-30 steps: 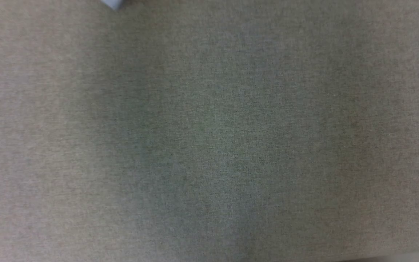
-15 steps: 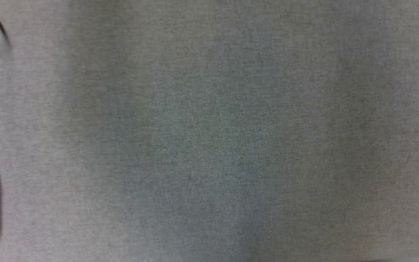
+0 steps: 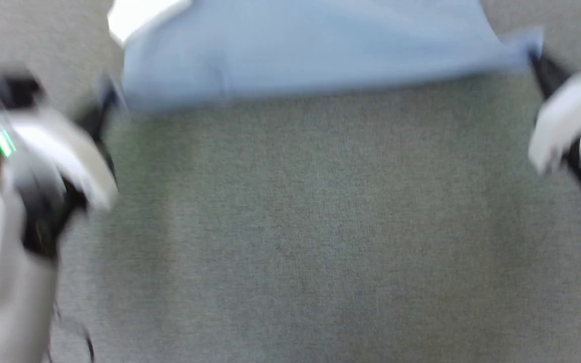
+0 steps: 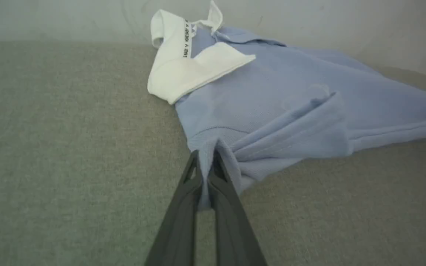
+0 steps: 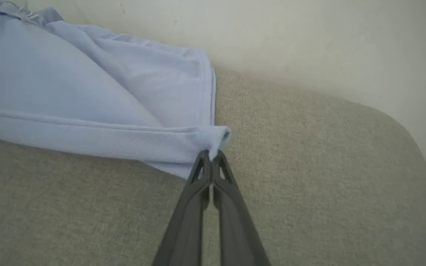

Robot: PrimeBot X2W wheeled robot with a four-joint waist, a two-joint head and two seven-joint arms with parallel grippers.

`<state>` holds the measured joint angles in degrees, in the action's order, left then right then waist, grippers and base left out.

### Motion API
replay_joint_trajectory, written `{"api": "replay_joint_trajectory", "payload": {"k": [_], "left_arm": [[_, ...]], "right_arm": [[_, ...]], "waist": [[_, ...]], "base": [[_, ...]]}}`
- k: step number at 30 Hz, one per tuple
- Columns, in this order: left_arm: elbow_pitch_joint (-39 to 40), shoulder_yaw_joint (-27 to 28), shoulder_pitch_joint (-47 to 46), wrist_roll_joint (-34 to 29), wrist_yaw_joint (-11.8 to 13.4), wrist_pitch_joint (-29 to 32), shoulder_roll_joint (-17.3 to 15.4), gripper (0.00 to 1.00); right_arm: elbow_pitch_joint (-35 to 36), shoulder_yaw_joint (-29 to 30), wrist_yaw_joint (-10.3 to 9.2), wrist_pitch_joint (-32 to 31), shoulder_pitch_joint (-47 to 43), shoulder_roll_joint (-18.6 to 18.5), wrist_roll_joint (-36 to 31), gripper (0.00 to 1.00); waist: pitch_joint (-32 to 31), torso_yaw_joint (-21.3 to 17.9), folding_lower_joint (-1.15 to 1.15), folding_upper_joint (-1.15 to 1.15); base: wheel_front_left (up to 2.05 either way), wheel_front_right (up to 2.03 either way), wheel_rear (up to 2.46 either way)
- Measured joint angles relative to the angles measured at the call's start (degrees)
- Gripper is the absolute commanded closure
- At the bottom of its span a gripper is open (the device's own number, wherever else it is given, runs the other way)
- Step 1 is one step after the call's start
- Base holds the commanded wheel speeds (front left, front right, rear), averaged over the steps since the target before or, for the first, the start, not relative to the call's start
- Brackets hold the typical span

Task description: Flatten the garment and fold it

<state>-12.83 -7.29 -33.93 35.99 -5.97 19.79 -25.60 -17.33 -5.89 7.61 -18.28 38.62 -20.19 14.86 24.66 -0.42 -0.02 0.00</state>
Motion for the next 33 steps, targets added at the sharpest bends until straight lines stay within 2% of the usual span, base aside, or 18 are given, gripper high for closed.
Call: {"api": "replay_joint_trajectory", "payload": {"k": [6,11,20,24,28,33], "left_arm": [[11.1,-1.0,19.7,4.2,1.9,6.8,-0.3,1.00],[15.9,-2.1,30.0,5.6,3.5,9.5,-0.4,1.00],[17.9,-0.9,40.1,5.8,6.9,7.3,-0.2,1.00],[18.0,-1.1,43.2,4.5,7.8,5.9,-0.1,1.00],[18.5,-2.0,43.9,2.0,7.5,0.4,1.1,1.00],[18.7,-2.3,42.6,-5.5,8.7,-14.9,5.3,1.00]], "right_arm": [[5.9,2.6,0.00,-3.0,-14.4,-0.9,0.8,1.00],[10.2,5.5,0.00,-6.7,-23.4,-0.6,0.9,1.00],[18.6,12.1,0.00,-17.5,-38.4,5.9,0.9,1.00],[20.7,13.3,0.00,-18.4,-42.0,8.2,0.7,1.00],[20.8,12.9,0.00,-12.1,-42.8,10.1,0.7,1.00],[19.0,9.8,0.00,3.5,-42.7,10.0,-0.1,1.00]], "waist": [[-4.8,1.1,-0.01,0.00],[-8.0,1.9,-0.01,0.00],[-11.5,2.7,0.00,0.00],[-11.8,2.2,0.01,0.00],[-11.6,1.8,0.02,0.00],[-11.2,1.4,0.02,0.00]], "base": [[0.00,0.00,0.00],[0.00,0.00,0.00],[0.00,0.00,0.00],[0.00,0.00,0.00],[0.00,0.00,0.00],[0.00,0.00,0.00]]}}
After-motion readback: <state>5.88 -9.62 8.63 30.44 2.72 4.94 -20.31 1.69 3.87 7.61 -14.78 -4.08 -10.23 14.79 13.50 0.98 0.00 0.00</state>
